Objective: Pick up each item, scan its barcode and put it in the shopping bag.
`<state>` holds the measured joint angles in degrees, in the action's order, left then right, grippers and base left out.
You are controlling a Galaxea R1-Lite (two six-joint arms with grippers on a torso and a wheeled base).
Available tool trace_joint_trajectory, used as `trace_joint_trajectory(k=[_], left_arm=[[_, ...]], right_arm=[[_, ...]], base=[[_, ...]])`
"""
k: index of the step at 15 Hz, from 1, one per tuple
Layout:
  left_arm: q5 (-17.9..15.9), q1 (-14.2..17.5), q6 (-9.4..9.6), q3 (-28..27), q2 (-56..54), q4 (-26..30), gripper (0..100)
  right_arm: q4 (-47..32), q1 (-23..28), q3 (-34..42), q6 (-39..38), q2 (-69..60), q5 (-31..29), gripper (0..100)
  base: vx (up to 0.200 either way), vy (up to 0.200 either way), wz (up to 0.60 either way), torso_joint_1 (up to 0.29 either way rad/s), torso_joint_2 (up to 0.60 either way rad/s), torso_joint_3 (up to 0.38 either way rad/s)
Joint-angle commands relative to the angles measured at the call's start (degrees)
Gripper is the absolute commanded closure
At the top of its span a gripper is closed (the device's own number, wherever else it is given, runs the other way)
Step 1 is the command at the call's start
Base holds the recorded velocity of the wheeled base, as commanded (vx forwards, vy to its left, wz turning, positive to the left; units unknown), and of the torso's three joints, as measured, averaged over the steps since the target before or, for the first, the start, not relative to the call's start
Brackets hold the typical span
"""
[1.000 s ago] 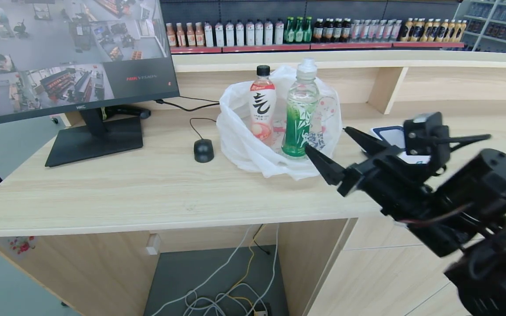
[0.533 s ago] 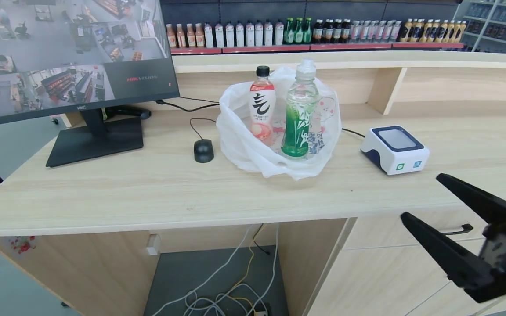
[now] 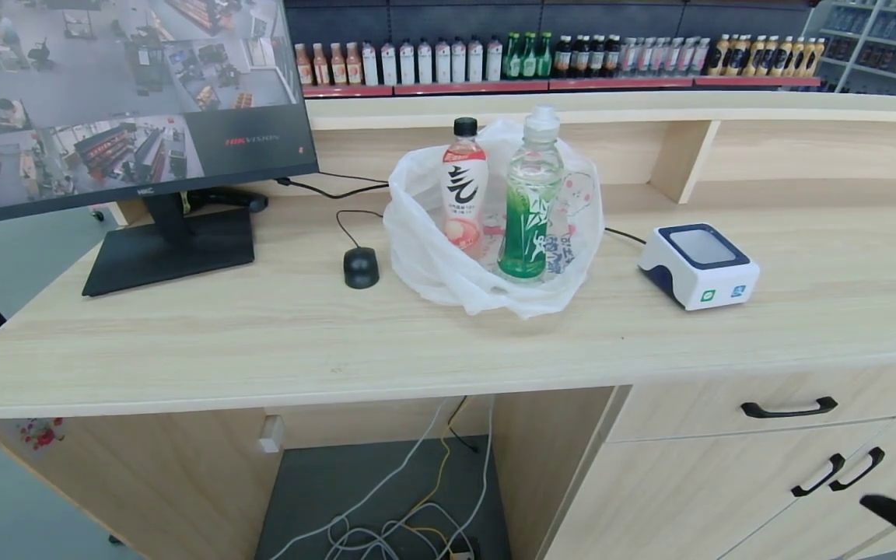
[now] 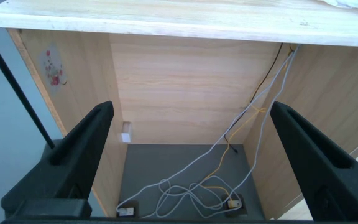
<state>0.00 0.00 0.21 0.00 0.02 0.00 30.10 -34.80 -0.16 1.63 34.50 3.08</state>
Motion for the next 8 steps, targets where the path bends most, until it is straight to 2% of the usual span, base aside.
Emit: trace_joint_trajectory(k=[1,3,5,7,8], left_arm=[[0.00,0.00,-0.03,0.00,-0.02,0.00,0],[0.00,0.00,-0.03,0.00,-0.02,0.00,0],[0.00,0.00,-0.03,0.00,-0.02,0.00,0],[0.00,0.00,-0.03,0.00,-0.02,0.00,0],[0.00,0.00,-0.03,0.00,-0.02,0.00,0]], right_arm=[[-22.89,-0.26,-0.72,0.04,-23.86,-0.01,0],[-24.83,-0.09,0.16,0.21,-26.06,-0.18,0],[-30.19,-0.09,0.16,0.74,-29.23,-0.36,0],[-29.75,1.05,0.16,0.65,-28.61,-1.24,0],[-29.75,6.33,0.16,0.39,-28.35,-2.91,0]], base=[[0.000,0.000,0.00,0.000,0.00,0.000],[0.000,0.000,0.00,0.000,0.00,0.000],[0.000,0.000,0.00,0.000,0.00,0.000],[0.000,0.000,0.00,0.000,0.00,0.000],[0.000,0.000,0.00,0.000,0.00,0.000]])
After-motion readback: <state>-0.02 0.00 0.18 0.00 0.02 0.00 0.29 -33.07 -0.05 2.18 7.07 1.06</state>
